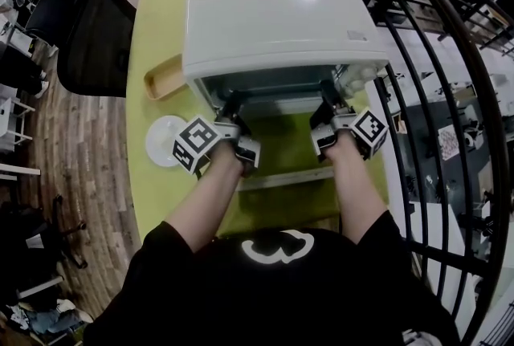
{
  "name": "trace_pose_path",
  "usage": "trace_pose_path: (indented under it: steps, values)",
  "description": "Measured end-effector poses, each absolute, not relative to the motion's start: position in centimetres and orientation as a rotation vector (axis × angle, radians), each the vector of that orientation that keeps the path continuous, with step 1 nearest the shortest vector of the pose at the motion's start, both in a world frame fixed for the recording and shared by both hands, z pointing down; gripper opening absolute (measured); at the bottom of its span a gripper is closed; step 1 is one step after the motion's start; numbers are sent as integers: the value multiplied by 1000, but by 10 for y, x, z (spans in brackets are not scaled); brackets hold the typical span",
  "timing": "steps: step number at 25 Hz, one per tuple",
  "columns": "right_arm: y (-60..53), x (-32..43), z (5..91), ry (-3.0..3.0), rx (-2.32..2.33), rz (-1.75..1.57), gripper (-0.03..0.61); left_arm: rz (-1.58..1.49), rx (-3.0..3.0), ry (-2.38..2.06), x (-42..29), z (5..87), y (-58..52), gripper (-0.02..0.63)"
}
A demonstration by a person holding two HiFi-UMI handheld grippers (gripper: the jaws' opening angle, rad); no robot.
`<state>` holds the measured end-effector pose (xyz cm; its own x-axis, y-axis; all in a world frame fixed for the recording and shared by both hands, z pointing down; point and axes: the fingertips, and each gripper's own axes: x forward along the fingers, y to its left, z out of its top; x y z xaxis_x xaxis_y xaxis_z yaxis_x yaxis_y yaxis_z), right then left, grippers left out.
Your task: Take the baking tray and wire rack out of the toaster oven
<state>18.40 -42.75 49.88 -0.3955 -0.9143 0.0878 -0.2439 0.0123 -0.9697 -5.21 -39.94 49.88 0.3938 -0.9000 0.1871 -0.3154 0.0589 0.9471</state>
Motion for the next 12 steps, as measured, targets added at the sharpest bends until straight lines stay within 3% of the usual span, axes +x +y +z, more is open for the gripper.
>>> trace_pose_path:
  steps: [12]
  values:
    - [-375, 192, 503, 1701, -1185, -1419, 100, -622, 1485, -1140, -45, 502, -347, 104]
